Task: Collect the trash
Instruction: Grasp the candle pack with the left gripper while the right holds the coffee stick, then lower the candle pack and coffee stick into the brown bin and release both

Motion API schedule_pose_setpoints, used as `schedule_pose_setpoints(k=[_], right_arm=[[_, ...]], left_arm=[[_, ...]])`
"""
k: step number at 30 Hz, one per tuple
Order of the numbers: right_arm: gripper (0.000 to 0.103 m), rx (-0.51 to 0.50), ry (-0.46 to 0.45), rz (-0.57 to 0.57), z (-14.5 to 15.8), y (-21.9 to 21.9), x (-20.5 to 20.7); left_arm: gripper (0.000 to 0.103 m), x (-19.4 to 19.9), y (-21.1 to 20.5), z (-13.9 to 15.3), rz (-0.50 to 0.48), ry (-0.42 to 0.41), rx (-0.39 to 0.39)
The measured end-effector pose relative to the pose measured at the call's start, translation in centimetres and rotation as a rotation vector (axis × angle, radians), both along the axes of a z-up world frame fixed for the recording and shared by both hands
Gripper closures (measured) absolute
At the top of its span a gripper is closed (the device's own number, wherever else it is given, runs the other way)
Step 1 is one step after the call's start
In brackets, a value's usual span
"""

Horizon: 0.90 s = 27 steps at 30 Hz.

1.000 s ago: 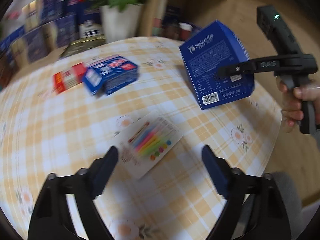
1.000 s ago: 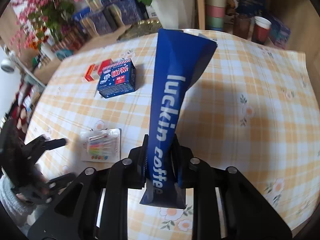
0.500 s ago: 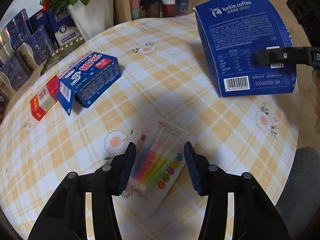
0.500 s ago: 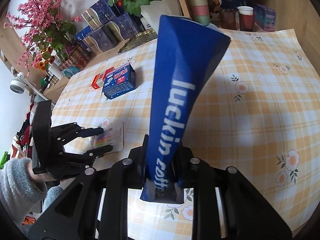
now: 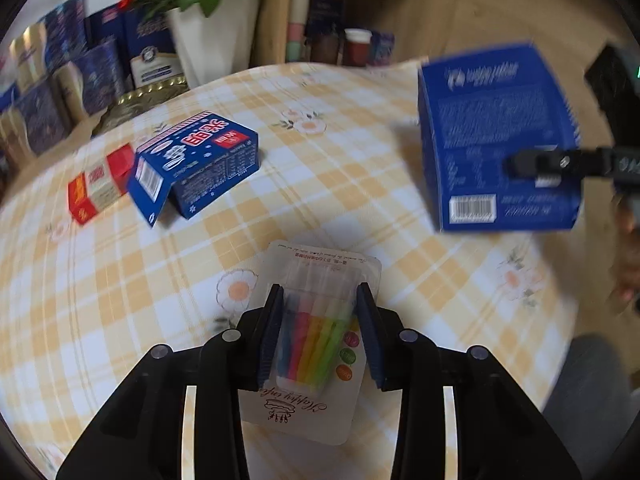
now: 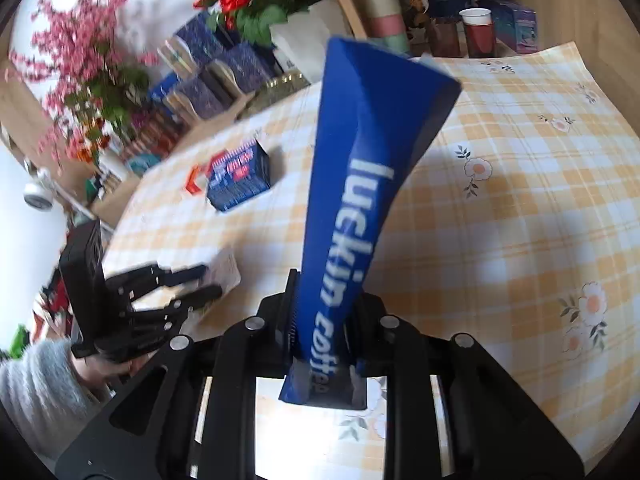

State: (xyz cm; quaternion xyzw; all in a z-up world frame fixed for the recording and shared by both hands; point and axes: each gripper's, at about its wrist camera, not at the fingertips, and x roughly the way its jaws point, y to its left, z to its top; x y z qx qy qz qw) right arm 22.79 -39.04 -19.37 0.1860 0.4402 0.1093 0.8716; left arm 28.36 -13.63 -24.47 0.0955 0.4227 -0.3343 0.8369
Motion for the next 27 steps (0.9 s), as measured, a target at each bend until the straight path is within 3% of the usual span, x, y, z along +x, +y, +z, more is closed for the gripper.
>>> schedule_pose_setpoints(k=[10, 18, 27], right_arm=[[0.079, 0.109, -0.061, -0.04, 1.3, 1.3, -2.6], [0.079, 0.223, -0.098, -0.065, 3.1, 1.9, -7.0], [0.079, 0.24, -0.115, -0.074, 4.6, 2.6, -13.2]], left_arm=[[0.067, -6.4, 3.0, 4.6, 0.033, -0.025, -0.097], [0.067, -13.1, 5.8, 6.1, 0.027, 0.011, -0.172], [0.067, -20.8, 6.4, 4.7, -0.097, 0.053, -0.104]])
